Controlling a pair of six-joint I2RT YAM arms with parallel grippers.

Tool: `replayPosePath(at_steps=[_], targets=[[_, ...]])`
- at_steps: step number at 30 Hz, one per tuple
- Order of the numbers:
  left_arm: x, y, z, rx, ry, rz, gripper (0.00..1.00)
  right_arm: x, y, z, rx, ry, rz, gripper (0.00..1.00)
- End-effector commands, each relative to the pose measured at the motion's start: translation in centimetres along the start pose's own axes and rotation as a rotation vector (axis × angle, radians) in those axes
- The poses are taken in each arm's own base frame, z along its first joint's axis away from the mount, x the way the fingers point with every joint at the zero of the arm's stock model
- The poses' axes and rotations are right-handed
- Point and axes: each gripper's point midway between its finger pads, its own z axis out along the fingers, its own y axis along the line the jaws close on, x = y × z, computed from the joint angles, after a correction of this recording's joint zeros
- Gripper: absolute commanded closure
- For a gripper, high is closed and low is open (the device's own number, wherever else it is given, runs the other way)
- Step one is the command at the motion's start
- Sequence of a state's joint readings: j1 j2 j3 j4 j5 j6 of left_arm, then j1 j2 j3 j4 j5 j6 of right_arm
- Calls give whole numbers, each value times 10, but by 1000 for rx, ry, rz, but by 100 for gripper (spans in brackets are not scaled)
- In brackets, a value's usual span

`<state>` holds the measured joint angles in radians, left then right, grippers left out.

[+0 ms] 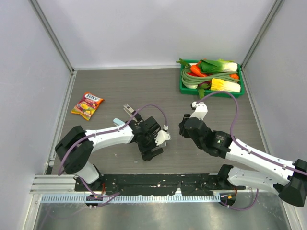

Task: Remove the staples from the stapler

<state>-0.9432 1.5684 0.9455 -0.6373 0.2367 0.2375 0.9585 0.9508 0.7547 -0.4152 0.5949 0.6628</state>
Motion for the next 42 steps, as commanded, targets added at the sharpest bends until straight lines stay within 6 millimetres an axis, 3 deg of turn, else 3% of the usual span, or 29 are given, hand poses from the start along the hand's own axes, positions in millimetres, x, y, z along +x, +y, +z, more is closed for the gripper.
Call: replayPosePath(at_steps=[1,10,18,34,42], targets=[[-31,10,3,-44,-72,17,18,-11,6,-1,-28,-31,57,67],[-34,-1,8,-22,-61,23,21,-9,4,0,-30,-27,61,67],[-41,-14,-8,-44,-97,40,22,-7,5,2,-33,-24,59,67],[-28,-13,12,-81,-22,58,24,-9,6,0,-39,-26,73,67],[-28,-13,19,-67,-5,63,31,-7,5,1,-41,-26,75,67]])
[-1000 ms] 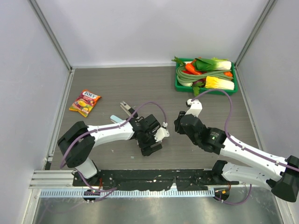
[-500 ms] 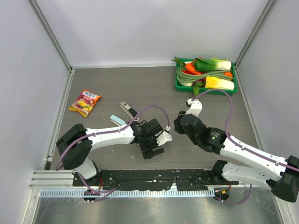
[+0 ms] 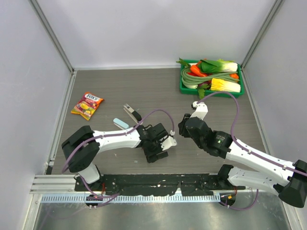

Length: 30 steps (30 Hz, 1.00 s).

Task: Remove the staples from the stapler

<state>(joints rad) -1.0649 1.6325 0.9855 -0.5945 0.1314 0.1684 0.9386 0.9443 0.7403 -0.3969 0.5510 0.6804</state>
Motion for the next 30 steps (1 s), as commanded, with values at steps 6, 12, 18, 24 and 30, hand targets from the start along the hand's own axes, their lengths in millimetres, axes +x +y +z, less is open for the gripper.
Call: replayPosePath(at_steps=[6,12,18,24,30], targets=[[-11,0,4,-4,-18,13,34,-7,4,0,-21,-35,35,67],[-16,1,7,-4,-21,24,38,-6,4,0,-25,-32,39,67],[-19,4,10,-14,-18,29,42,-4,4,2,-28,-28,35,67],[-14,7,14,-26,2,37,52,-3,6,2,-33,-25,37,67],[-9,9,14,-42,8,43,56,-4,7,2,-33,-27,37,67]])
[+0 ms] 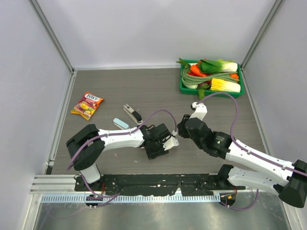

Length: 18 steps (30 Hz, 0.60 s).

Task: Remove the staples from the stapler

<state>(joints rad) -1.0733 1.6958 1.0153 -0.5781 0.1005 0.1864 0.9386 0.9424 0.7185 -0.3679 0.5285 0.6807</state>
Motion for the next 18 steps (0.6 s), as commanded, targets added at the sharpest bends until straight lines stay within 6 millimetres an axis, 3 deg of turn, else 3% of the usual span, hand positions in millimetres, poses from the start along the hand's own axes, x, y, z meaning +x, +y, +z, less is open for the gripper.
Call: replayPosePath(at_steps=[1,6,10,13,18], targets=[[-5,3,2,-19,-15,18,57,-10,4,1,-13,-36,30,67],[-5,4,4,-19,-8,21,68,-12,5,0,-13,-41,31,67],[-3,5,3,-30,-6,22,83,-14,5,-1,-13,-46,29,67],[-5,8,-3,-46,-11,26,86,-18,6,-2,-11,-48,24,67],[-16,9,-31,-65,-51,30,88,-33,11,-9,-17,-71,25,67]])
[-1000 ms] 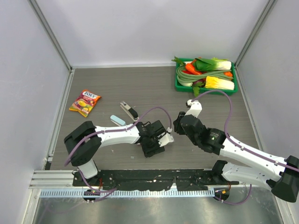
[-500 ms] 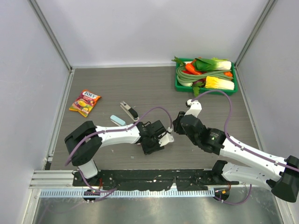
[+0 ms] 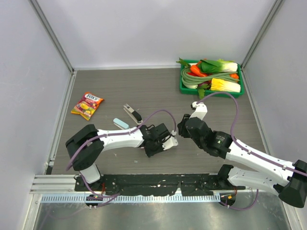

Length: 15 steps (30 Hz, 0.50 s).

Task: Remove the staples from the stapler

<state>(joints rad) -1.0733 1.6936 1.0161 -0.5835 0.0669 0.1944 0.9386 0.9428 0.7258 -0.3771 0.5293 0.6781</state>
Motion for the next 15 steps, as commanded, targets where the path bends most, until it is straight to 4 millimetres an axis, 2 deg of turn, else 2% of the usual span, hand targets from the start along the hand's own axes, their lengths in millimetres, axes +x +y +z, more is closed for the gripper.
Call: replayPosePath(at_steps=[1,4,7,11,12,14,15], targets=[[-20,5,-36,-34,-67,19,88,-32,11,-8,-16,-73,29,67],[-31,12,-68,-50,-131,-4,90,-38,14,-10,-26,-82,40,66],[-45,29,-113,-33,-249,-79,91,-39,21,-9,-43,-77,40,66],[-61,56,-179,14,-416,-190,91,-46,37,-8,-92,-78,57,65],[-60,69,-192,24,-460,-252,92,-50,43,-8,-117,-82,66,64],[-70,65,-221,117,-569,-278,92,-54,52,-9,-150,-88,79,64],[-66,75,-230,128,-605,-331,93,-59,57,-10,-172,-102,92,63]])
